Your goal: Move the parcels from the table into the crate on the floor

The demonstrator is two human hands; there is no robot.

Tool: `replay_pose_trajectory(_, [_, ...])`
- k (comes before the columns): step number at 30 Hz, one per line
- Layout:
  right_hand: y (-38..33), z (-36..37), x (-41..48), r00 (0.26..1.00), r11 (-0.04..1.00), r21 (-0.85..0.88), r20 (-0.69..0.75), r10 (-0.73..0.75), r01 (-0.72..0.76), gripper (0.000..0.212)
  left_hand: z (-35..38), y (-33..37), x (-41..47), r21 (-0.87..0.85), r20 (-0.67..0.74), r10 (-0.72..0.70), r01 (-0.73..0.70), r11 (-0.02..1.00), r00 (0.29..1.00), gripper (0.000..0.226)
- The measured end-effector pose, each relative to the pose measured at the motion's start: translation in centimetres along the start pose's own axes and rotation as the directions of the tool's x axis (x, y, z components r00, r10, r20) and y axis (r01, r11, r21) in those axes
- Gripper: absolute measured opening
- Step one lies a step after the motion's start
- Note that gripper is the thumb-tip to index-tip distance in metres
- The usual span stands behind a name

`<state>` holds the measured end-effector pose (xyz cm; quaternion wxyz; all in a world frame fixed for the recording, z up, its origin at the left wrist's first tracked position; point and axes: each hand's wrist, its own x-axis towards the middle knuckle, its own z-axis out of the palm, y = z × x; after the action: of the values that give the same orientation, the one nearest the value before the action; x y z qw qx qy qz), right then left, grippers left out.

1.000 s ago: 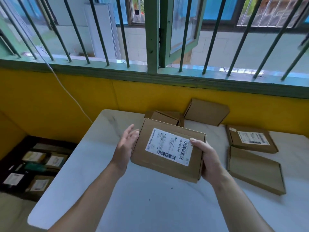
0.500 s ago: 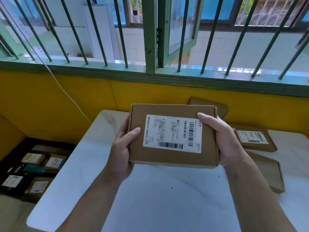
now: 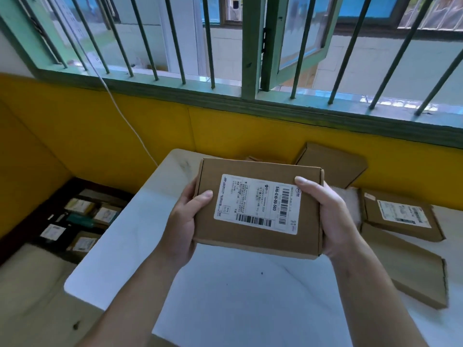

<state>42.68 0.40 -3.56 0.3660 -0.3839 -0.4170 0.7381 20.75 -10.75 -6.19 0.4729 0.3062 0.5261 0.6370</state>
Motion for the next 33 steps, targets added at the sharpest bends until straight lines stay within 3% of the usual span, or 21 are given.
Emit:
replay_pose_trajectory(4, [4.5, 2.1, 1.9, 0.993, 0.994, 0.018, 0.043, 0.111, -0.112, 0.037, -3.5, -1.6, -2.0, 0.139, -0.180, -0.119, 0.145, 0.980, 0.977, 0.021])
replay_pose_trajectory(8, [9.4, 7.0, 2.9, 0.970, 0.980, -0.055, 0.148, 0.195, -0.189, 0.029, -8.7, -3.0, -6.0, -0.037, -0.392, -0.192, 0.194, 0.980, 0.900, 0.028])
replay_pose_trajectory(12, [14.2, 13.4, 2.6, 0.959, 0.972, -0.177, 0.211, 0.189, -0.153, 0.061, -15.0, -3.7, -9.6, -0.213, -0.642, -0.234, 0.123, 0.969, 0.730, 0.029])
replay_pose_trajectory(15, [17.7, 19.1, 1.5, 0.938, 0.943, -0.316, 0.283, 0.201, -0.107, 0.075, -20.3, -3.9, -11.8, -0.205, -0.724, -0.242, 0.134, 0.970, 0.645, 0.039])
replay_pose_trajectory(19, [22.7, 27.4, 0.3, 0.890, 0.907, -0.409, 0.373, 0.263, -0.096, 0.083, -28.5, -3.1, -14.8, -0.131, -0.702, -0.201, 0.154, 0.979, 0.683, 0.067])
replay_pose_trajectory(23, [27.2, 34.5, -0.4, 0.816, 0.877, -0.467, 0.462, 0.347, -0.108, 0.096, -37.1, -1.2, -18.8, -0.058, -0.564, -0.174, 0.171, 0.984, 0.808, 0.118])
replay_pose_trajectory(27, [30.1, 39.9, -0.3, 0.767, 0.869, -0.483, 0.514, 0.385, -0.112, 0.101, -44.3, -0.1, -20.7, 0.050, -0.456, -0.178, 0.225, 0.973, 0.872, 0.123])
replay_pose_trajectory(30, [31.9, 43.2, 1.2, 0.723, 0.840, -0.535, 0.545, 0.425, -0.091, 0.106, -48.3, 0.1, -20.3, 0.104, -0.468, -0.221, 0.301, 0.948, 0.856, 0.128])
replay_pose_trajectory(33, [34.0, 46.2, 3.5, 0.733, 0.821, -0.568, 0.530, 0.426, -0.066, 0.103, -52.3, -0.6, -18.8, 0.142, -0.529, -0.205, 0.324, 0.935, 0.823, 0.119])
